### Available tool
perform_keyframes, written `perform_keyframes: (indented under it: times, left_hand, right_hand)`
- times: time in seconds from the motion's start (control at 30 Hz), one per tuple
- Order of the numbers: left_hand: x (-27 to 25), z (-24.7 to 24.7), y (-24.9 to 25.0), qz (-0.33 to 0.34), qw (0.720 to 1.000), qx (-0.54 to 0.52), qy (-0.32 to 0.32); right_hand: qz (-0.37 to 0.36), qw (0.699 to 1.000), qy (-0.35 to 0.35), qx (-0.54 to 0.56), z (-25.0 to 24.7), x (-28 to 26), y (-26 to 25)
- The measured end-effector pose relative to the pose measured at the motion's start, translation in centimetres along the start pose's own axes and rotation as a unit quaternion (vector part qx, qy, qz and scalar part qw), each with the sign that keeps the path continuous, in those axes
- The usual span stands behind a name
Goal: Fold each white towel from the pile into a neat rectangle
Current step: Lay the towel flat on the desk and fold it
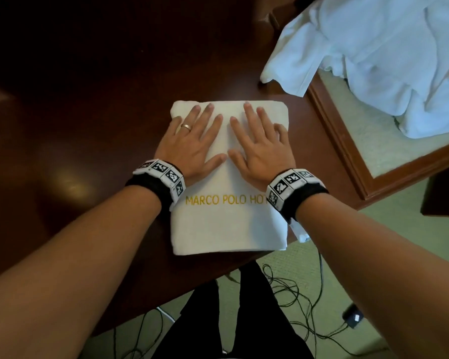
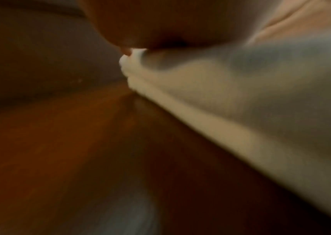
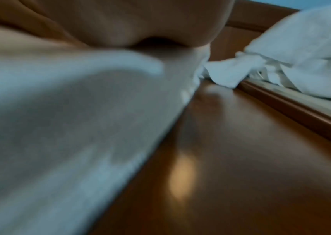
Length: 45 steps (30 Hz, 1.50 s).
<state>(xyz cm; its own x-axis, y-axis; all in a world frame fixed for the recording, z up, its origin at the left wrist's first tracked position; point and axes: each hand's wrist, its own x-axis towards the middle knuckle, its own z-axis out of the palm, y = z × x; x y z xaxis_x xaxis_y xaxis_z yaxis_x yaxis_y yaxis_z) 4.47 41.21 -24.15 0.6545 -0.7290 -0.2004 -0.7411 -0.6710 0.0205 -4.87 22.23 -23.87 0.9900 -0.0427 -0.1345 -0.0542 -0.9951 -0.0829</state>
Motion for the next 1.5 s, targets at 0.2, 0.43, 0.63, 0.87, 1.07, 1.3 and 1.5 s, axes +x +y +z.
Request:
perform_keyframes:
  times: [0.2, 0.43, 0.63, 0.87, 1.07, 1.3, 1.5]
  left_hand:
    - [-1.6, 2.7, -0.5, -0.068, 0.995, -0.065, -0.031]
    - [-6.2, 3.0, 0.6, -0.095, 0.992, -0.062, -0.048]
    - [-10.0, 2.1, 1.6, -0.217, 0.966, -0.121, -0.067]
    - [-10.1, 2.3, 3.2, -0.326, 0.864, -0.365, -0.12]
    - [-10.6, 1.4, 3.5, -0.308, 0.816, -0.474, -0.124]
    - [-7.0, -4.7, 6.8, -0.279, 0.85, -0.447, -0.003]
    - [-1.3, -12.4, 12.9, -0.196, 0.867, -0.455, 0.056]
  right_hand:
    - [0.034, 0.998, -0.06, 0.015, 2.5, -1.2, 2.2]
    - [0.021, 0.998, -0.062, -0.003, 2.3, -7.5, 2.1]
    - [0.219, 0.969, -0.051, 0.103, 2.2, -11.9, 0.7]
    - [0.373, 0.866, -0.06, 0.327, 2.4, -11.1, -2.0]
    - [0.408, 0.811, -0.086, 0.411, 1.0, -11.3, -1.8]
    - [0.426, 0.791, -0.025, 0.439, -4.7, -11.4, 1.0]
    - [0.418, 0.779, 0.069, 0.462, -11.3, -13.5, 8.2]
